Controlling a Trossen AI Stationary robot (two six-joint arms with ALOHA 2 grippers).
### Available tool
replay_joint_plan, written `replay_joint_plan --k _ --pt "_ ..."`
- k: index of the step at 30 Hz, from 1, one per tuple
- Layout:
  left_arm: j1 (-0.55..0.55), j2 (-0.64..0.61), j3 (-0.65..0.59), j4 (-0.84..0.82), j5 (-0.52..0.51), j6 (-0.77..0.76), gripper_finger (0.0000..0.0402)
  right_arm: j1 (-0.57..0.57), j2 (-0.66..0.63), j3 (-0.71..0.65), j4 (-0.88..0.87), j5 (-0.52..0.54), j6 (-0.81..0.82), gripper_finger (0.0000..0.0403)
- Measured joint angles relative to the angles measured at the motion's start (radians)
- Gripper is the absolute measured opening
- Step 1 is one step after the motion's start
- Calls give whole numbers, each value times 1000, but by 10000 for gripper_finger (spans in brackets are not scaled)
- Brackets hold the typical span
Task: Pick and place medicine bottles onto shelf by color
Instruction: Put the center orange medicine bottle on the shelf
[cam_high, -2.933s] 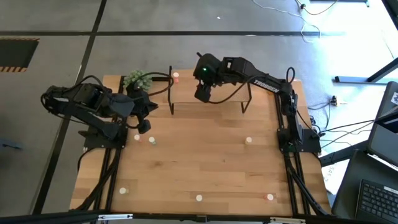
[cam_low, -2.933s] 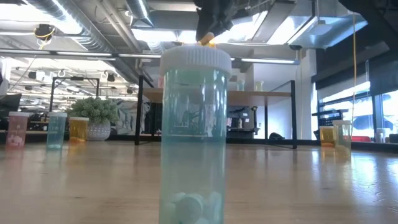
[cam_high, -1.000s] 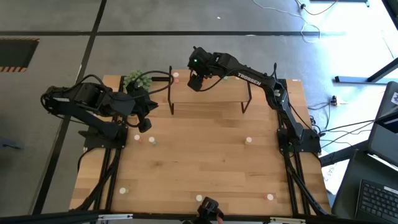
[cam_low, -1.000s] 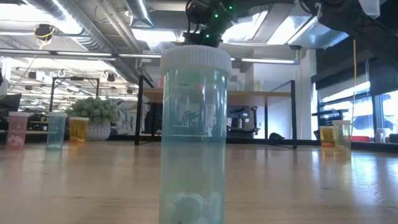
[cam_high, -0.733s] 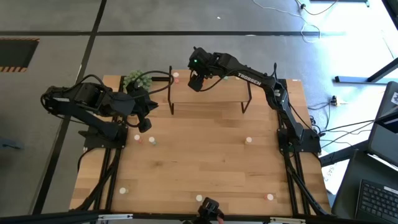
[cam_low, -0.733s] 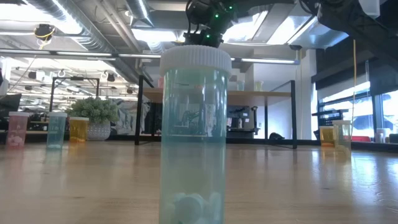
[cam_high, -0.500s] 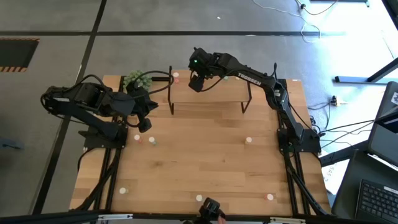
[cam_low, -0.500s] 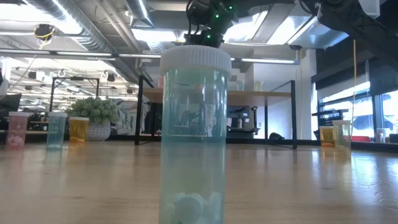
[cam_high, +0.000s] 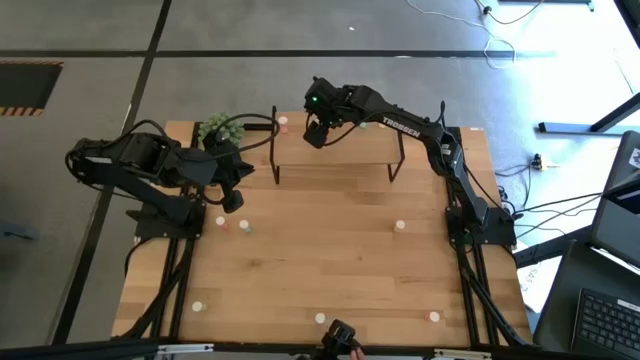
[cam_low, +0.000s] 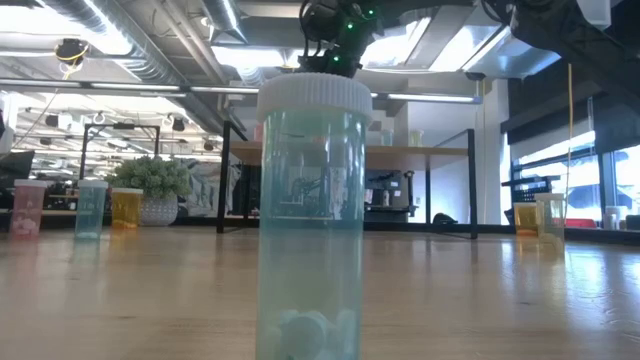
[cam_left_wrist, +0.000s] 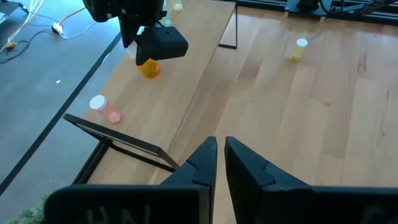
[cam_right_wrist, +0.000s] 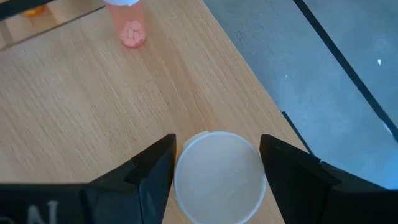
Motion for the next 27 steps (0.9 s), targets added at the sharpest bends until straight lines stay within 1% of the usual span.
replay_joint_plan --k 3,6,15,20,27 --pt "0 0 0 0 0 0 27 0 0 0 2 0 -55 234" --pt "0 0 0 0 0 0 27 0 0 0 5 0 -73 234" --pt "0 0 0 0 0 1 28 3 -2 0 6 3 -71 234" --pt "0 0 0 0 0 0 28 6 -5 0 12 59 -53 234" --pt "0 0 0 0 0 0 28 5 -20 2 8 42 -48 234"
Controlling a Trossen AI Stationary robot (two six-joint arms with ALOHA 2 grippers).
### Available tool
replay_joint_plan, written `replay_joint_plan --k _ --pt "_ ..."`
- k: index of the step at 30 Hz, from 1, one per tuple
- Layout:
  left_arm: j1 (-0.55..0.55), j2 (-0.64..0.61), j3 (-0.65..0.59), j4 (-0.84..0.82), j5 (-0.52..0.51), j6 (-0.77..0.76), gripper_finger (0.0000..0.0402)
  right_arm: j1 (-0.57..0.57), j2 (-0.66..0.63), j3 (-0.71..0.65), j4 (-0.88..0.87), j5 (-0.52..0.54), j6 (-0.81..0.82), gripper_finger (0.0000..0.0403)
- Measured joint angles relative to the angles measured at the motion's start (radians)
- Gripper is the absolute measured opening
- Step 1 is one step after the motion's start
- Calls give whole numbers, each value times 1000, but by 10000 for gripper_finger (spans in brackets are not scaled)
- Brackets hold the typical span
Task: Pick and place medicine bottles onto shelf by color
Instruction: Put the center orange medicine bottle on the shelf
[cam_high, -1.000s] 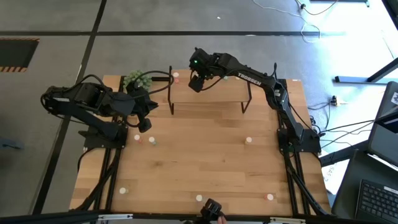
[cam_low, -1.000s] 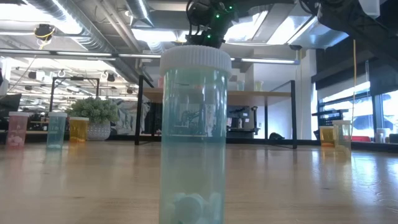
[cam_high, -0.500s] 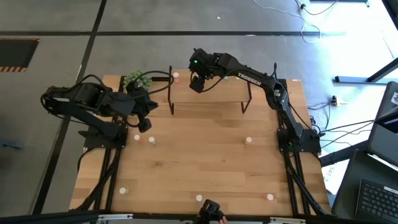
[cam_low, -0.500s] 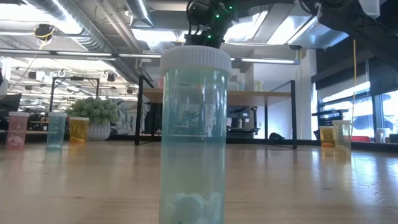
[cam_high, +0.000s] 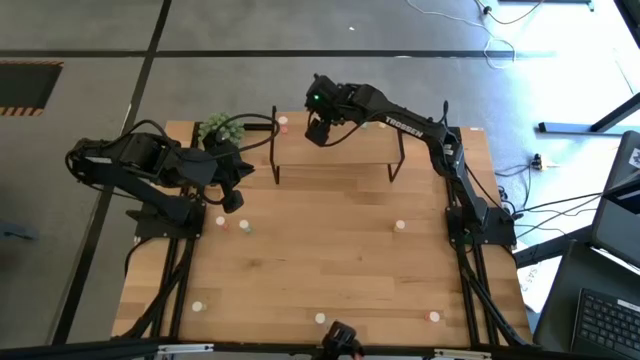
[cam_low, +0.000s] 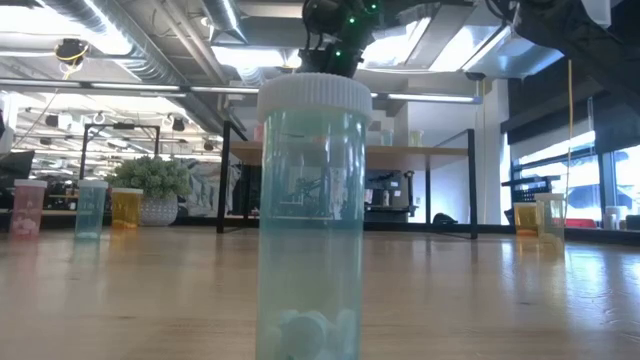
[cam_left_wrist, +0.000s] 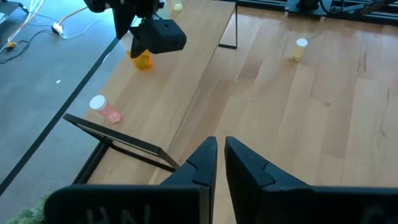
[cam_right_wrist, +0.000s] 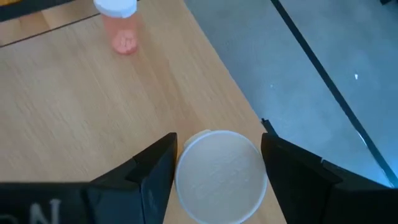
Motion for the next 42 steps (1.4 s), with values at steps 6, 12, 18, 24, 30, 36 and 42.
replay_joint_plan --k 6,12,18,24,30,36,42 --pt "0 0 0 0 0 0 28 0 6 0 -22 -69 2 234" --pt "0 0 0 0 0 -1 28 -2 8 0 -23 -69 58 234" --pt "0 0 0 0 0 -1 27 -11 8 0 -23 -60 48 234" --pt "0 0 0 0 0 -1 27 -10 8 0 -23 -65 -28 234" --pt "0 0 0 0 0 0 27 -4 8 0 -22 -77 22 234" --pt "0 0 0 0 2 -3 27 -4 8 0 -22 -79 26 234" --pt "4 0 0 0 6 -22 27 -4 8 0 -23 -96 78 234"
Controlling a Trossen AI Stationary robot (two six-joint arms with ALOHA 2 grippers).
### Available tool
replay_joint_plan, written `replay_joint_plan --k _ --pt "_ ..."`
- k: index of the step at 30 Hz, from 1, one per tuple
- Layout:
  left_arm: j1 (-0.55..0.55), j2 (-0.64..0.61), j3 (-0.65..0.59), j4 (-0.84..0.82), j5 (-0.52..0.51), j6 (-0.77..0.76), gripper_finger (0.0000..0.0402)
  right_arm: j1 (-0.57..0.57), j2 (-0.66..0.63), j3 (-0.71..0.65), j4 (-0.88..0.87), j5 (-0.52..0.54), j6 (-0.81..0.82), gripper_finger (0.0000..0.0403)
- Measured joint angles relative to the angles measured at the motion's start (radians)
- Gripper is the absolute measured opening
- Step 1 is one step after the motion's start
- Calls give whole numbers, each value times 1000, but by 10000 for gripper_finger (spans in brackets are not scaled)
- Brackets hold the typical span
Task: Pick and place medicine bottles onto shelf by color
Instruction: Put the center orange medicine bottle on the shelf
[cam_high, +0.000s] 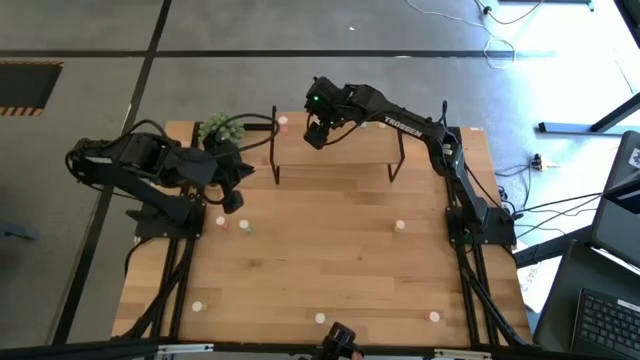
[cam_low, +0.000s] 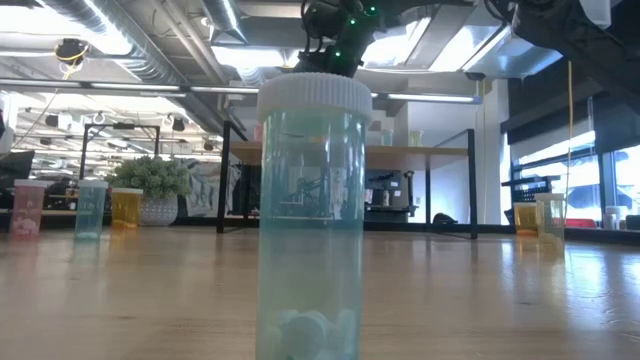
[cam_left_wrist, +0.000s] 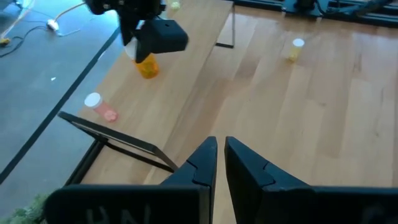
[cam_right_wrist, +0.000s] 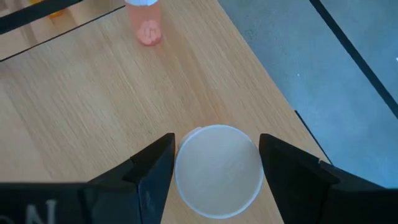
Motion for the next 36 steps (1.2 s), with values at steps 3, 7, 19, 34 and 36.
replay_joint_plan --k 3,7,19,34,36 --pt "7 0 0 0 -12 -4 28 0 0 0 0 0 -1 234" --pt "20 0 0 0 -14 -3 27 0 0 0 0 0 -2 234" --pt "24 0 0 0 -16 -3 27 0 1 0 0 0 -4 234" --pt "24 0 0 0 -15 -3 28 0 1 0 3 0 -4 234" --pt "24 0 0 0 -15 -3 28 0 1 0 3 1 -5 234"
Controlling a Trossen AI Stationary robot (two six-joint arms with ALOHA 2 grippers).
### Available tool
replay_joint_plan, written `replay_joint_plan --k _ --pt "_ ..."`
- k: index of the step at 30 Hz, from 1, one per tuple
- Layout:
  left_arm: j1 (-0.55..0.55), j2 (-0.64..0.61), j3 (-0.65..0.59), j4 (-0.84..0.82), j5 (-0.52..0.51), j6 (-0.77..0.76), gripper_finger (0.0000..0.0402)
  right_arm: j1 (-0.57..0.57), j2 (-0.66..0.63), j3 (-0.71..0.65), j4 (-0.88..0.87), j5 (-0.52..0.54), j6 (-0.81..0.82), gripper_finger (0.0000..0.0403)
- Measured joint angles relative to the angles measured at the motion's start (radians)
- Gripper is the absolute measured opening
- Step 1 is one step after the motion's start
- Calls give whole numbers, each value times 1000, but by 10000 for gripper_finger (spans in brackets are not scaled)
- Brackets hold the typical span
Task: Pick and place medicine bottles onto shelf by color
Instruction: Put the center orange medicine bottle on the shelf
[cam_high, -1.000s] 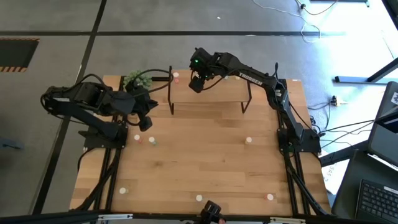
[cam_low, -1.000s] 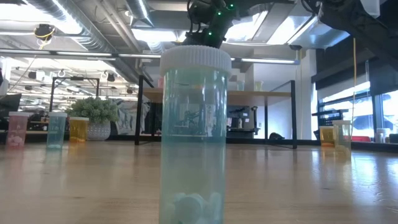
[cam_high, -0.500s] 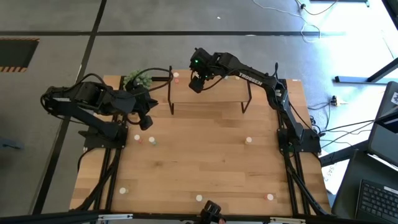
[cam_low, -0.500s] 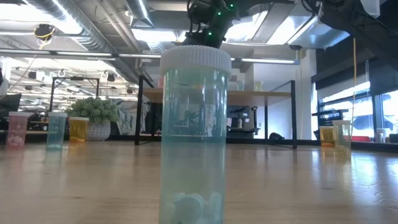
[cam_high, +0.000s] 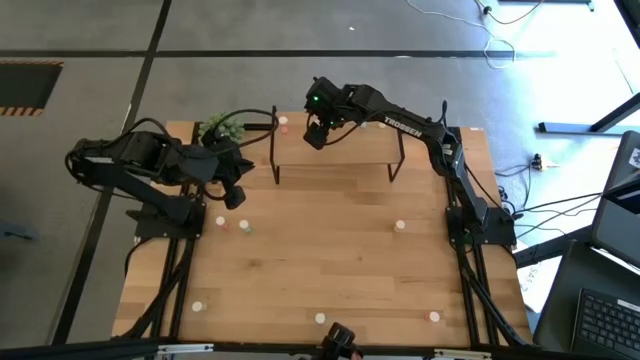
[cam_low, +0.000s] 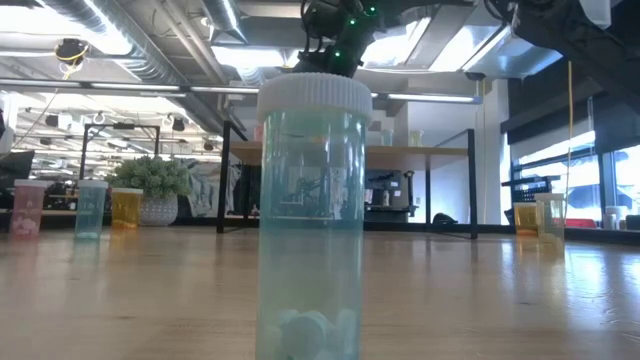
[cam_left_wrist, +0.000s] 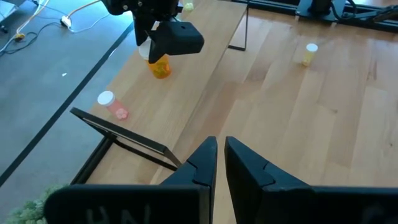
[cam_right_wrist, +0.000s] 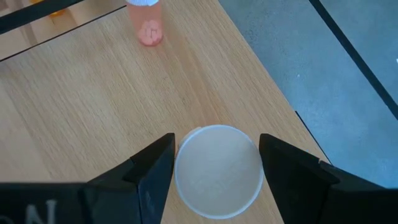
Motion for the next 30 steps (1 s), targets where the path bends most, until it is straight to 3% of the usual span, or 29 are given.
replay_joint_plan --k 30 --pt "0 0 0 0 0 0 27 0 0 -1 10 35 0 244"
